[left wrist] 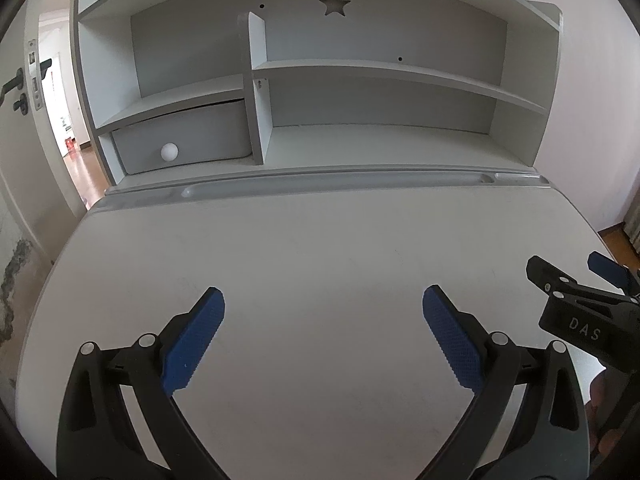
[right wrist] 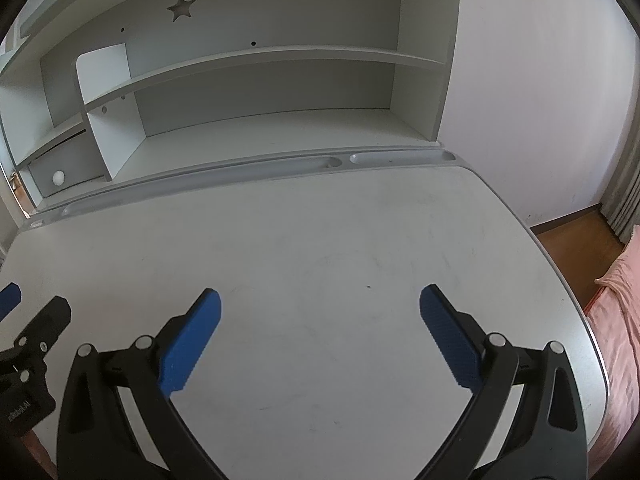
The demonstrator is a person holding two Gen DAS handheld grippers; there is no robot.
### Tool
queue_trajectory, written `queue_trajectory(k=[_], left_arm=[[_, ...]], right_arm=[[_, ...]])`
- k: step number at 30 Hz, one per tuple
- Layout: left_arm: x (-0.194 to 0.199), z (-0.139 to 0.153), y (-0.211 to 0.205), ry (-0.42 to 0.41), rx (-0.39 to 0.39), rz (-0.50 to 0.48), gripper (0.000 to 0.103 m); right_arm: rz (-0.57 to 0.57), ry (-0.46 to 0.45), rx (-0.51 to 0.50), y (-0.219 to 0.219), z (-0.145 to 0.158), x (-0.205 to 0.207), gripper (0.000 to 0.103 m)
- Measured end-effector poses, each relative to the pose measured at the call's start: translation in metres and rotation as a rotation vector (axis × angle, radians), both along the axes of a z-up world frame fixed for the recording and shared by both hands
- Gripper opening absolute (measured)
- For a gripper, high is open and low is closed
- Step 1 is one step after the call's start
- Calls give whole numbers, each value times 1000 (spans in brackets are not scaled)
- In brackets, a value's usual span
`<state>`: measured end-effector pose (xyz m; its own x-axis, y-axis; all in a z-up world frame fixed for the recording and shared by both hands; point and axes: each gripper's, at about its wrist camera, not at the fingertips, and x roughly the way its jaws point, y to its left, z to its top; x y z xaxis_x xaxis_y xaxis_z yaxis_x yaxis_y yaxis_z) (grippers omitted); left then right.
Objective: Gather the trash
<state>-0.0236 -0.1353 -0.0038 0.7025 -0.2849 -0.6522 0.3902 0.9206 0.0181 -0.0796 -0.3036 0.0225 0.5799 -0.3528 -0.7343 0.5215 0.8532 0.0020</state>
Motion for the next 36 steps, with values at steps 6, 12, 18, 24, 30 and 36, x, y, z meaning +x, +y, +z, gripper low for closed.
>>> queue_trajectory(k=[6, 12, 18, 24, 30, 36], left_arm=[[-3, 1, -2, -6, 7, 5, 96], [-4, 1, -2, 3, 1, -1, 96], [-5, 0, -2, 34, 1, 1, 96], [-4, 6, -3, 71, -3, 1, 96], [-3, -3, 1, 49, 37, 37, 96], [15, -22, 3, 118, 111, 49, 96]], right_arm=[[0, -1, 2, 0, 0, -1, 96], [-4, -1, 10, -1, 0, -1, 96], [-3, -1, 11, -2, -1, -2, 96], [-3, 6, 1, -1, -1, -1, 96], [-1, 17, -8, 0, 0, 0, 96], [11, 103, -49, 0, -9, 12, 96]])
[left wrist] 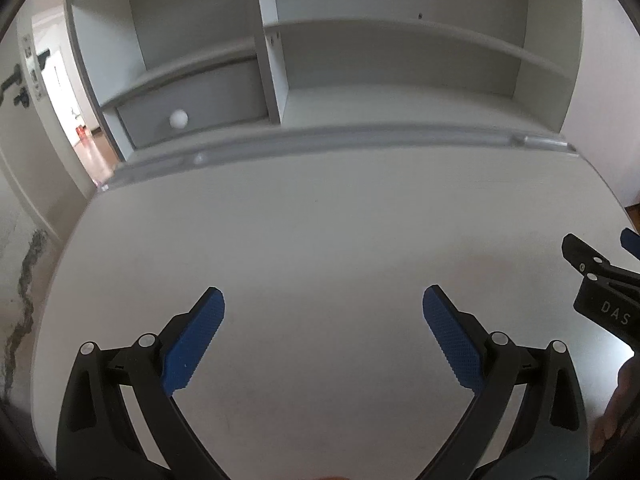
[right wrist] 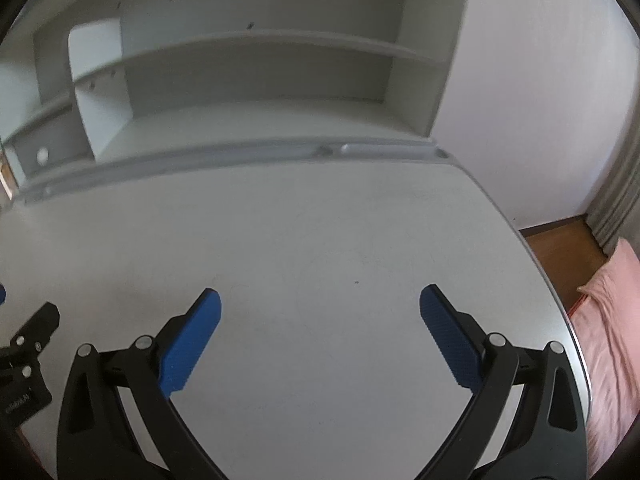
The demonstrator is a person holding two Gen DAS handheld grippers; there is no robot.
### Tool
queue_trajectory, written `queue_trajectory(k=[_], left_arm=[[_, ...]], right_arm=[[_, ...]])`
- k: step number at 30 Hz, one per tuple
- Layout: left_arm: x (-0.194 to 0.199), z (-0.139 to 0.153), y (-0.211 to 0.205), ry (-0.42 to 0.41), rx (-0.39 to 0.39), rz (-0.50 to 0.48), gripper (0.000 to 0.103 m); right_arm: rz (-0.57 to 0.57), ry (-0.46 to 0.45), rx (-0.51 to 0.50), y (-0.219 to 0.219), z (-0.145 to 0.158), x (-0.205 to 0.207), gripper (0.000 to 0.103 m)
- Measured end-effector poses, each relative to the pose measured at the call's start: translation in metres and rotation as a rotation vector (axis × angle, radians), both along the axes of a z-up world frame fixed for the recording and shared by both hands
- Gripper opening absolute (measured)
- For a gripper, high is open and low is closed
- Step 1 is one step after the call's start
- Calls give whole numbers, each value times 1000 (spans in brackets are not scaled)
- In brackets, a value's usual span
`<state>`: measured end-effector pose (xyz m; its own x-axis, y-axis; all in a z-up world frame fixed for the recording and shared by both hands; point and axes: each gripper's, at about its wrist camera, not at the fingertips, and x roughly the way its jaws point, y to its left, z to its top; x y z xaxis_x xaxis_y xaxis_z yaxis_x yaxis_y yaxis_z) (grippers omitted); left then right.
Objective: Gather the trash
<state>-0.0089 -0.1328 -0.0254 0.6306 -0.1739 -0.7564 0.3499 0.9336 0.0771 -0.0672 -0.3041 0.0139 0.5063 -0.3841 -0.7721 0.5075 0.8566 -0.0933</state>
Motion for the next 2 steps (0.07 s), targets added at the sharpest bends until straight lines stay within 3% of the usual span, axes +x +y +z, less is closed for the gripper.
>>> queue_trajectory(k=[2], left_arm=[[3, -4, 2, 17, 8, 4, 96]], right_arm=[[12, 21, 35, -4, -5, 3, 96]])
